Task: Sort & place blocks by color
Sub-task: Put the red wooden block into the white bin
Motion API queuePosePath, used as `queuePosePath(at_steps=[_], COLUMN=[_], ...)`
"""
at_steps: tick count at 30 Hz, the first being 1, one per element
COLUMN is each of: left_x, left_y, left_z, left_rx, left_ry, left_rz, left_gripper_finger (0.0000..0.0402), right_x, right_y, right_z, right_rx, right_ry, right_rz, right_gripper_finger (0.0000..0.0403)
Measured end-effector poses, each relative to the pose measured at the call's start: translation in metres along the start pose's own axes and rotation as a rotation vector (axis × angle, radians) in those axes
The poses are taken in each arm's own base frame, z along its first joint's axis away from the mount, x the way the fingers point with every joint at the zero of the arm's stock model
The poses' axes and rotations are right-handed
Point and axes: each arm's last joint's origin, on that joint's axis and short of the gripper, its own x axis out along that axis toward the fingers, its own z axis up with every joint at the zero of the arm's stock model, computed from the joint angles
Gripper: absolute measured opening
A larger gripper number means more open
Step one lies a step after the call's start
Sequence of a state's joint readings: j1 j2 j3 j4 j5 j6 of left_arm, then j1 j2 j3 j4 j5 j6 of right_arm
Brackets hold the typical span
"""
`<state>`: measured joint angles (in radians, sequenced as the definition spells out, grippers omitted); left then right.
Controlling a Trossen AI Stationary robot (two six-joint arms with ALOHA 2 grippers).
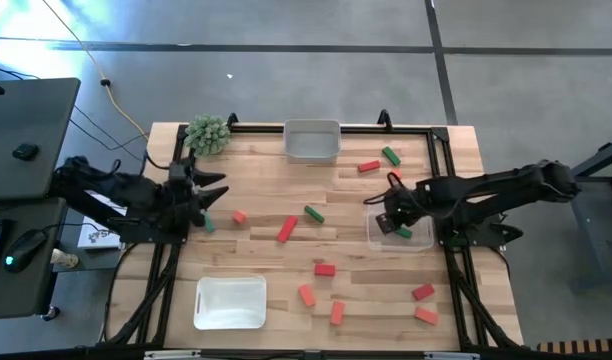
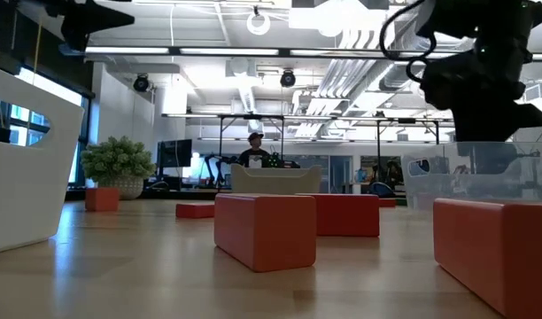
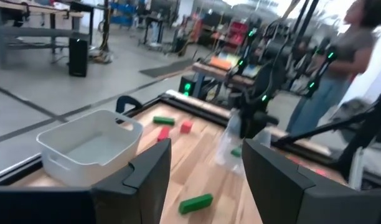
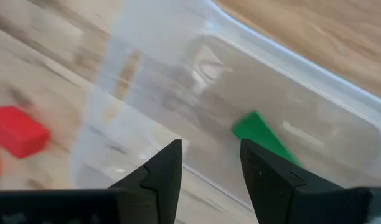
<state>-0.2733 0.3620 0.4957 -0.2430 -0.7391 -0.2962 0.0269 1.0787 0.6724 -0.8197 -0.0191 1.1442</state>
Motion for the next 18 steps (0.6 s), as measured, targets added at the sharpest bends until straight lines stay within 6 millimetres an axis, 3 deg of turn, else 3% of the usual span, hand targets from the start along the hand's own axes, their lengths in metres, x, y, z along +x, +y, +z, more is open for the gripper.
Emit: queuePosePath(at_steps=[9, 18], left_x=[0.031, 0.079], left_y=[-0.019, -0.026], left_z=[0.01, 0.009], left_rx=[0.036, -0.001], left_ry=[0.144, 0.308], left_rz=[0.122, 0.148], left_gripper_finger=[0.0186, 0.0186], right_x=[-0.015, -0.033], right_y=[0.013, 0.021], right_z=[0.007, 0.012], right_rx=[-0.072, -0.15], right_ry=[-0.154, -0.292], right_rz=[0.207, 0.369], right_gripper_finger=[0.0151, 0.0151])
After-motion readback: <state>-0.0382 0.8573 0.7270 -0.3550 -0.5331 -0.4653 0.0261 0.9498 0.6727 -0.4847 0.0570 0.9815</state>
